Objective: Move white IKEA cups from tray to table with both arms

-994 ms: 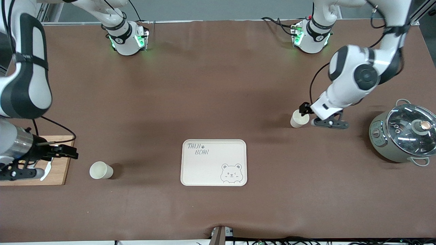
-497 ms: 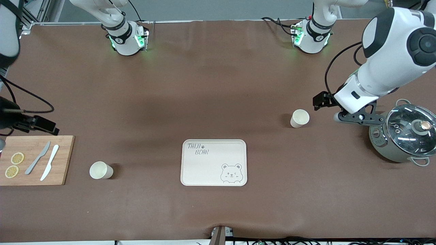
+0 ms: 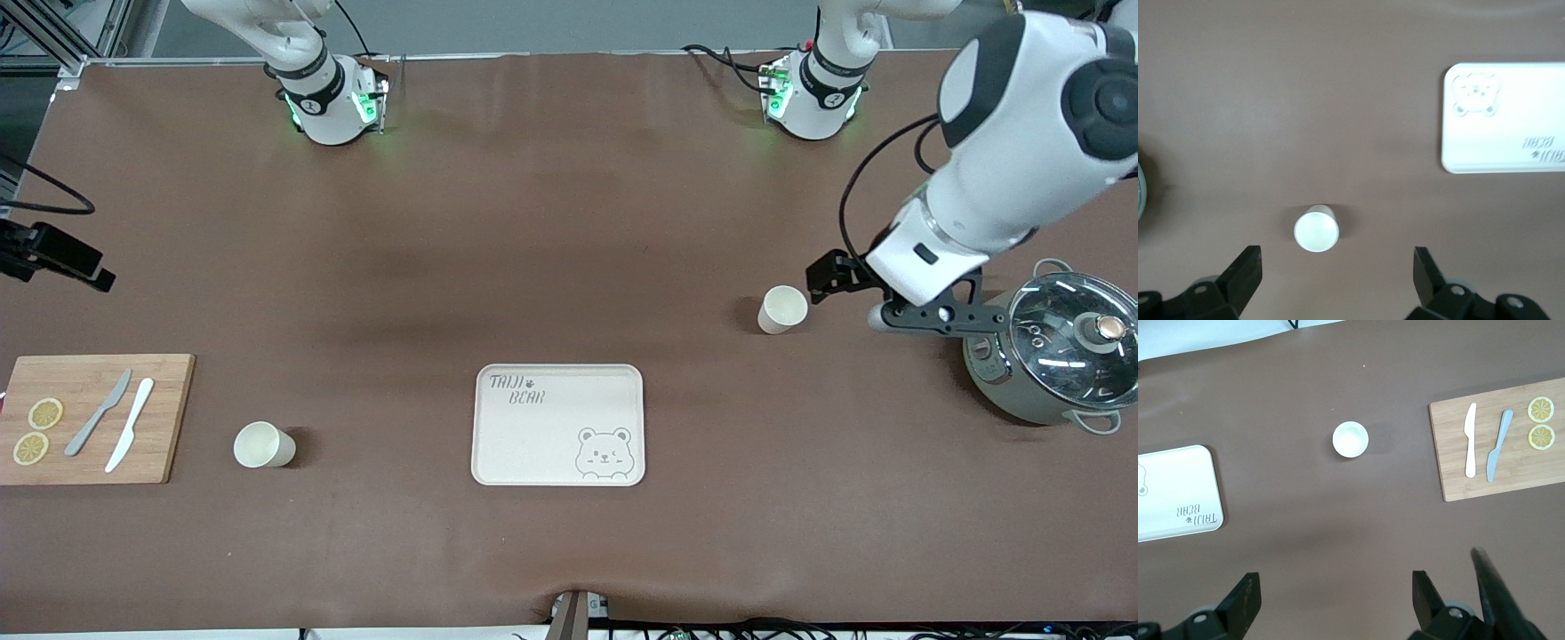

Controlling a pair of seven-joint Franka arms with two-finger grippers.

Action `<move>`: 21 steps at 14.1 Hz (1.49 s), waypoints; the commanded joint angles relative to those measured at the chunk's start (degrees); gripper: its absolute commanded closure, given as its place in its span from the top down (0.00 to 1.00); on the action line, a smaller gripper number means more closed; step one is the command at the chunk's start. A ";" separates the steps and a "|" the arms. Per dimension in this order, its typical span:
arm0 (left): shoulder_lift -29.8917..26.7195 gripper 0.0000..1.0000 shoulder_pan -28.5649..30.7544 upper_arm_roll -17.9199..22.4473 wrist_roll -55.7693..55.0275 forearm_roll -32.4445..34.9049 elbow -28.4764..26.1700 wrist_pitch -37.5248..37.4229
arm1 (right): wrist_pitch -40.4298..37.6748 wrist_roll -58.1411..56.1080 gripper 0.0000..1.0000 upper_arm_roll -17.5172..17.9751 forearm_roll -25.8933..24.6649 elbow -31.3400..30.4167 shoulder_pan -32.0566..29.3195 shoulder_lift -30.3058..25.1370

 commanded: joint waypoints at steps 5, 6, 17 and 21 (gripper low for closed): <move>-4.85 1.00 8.78 -9.30 1.34 3.65 4.70 -9.64 | 6.62 0.74 1.00 0.31 -0.30 -16.39 -0.64 -10.12; -5.82 1.00 11.36 -9.68 3.56 3.21 6.19 -14.03 | 6.61 0.74 1.00 0.39 -0.38 -16.30 -0.72 -10.12; -4.26 1.00 13.84 -2.65 22.47 2.15 7.96 -10.30 | 6.00 0.66 1.00 0.40 -0.74 -16.21 -0.72 -9.94; -2.24 1.00 13.58 -2.74 21.95 2.24 7.87 -8.36 | 5.91 0.66 1.00 0.40 -0.83 -16.21 -0.72 -9.94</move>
